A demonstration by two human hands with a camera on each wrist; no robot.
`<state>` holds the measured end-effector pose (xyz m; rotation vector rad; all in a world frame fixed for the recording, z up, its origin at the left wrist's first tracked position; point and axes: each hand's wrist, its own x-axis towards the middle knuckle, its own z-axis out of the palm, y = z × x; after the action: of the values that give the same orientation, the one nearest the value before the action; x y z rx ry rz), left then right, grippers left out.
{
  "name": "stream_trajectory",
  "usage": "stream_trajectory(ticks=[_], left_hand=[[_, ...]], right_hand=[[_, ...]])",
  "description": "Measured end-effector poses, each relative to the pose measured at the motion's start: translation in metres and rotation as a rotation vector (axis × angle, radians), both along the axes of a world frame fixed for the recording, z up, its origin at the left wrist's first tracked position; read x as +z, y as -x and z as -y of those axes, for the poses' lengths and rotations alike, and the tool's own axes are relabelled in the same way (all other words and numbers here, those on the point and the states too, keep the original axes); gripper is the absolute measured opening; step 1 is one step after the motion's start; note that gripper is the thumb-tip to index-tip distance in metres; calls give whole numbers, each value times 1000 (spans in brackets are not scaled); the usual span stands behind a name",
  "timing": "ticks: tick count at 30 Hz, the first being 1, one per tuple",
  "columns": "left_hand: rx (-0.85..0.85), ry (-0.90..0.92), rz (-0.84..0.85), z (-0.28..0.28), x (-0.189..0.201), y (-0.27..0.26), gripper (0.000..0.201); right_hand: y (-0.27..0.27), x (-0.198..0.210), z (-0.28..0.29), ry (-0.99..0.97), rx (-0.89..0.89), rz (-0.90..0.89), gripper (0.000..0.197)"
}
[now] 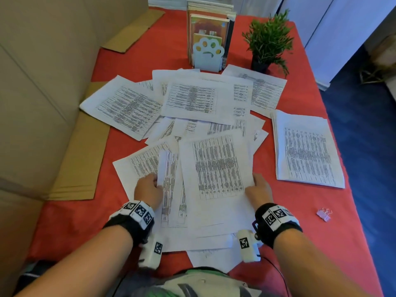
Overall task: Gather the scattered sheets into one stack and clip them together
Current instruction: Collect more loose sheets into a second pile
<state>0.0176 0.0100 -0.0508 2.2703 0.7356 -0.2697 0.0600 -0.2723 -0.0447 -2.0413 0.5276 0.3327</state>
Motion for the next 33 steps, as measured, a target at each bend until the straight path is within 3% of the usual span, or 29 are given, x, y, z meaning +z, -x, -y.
stream_trajectory(ticks=[5, 10, 14, 17, 19, 22, 24, 26, 28, 29, 31, 33], left_hand=[[34, 37, 111, 8, -4, 8, 23], [97, 316, 148, 26, 10, 15, 32], [5, 304, 110, 28, 6, 18, 47], [-43, 376, 139, 28, 6, 19, 53], [-33, 474, 171, 27, 10, 19, 65], [52, 649, 201, 25, 15, 17, 75], [113, 774, 182, 26, 17, 16, 76], [134, 815, 135, 31, 21, 14, 70], [134, 828, 96, 33, 23, 13, 60], [89, 728, 93, 32, 21, 12, 52], [-140, 187, 16, 24, 18, 11, 47], [-283, -237, -144, 14, 11, 16, 73]], right_hand=[[3, -3, -2, -48, 26, 22, 19], [9, -8, -2, 69, 55, 35, 48], [11, -16, -3, 113, 119, 32, 60], [11, -16, -6, 408, 193, 35, 75], [9, -11, -8, 491, 198, 27, 76], [7, -5, -8, 337, 214, 48, 64], [7, -2, -11, 93, 220, 67, 50], [9, 0, -14, -140, 170, 68, 48], [8, 0, -16, -184, 129, 92, 45], [6, 0, -14, -170, 111, 107, 43], [1, 0, -4, -128, 85, 108, 32], [-4, -1, 10, -118, 110, 57, 27]])
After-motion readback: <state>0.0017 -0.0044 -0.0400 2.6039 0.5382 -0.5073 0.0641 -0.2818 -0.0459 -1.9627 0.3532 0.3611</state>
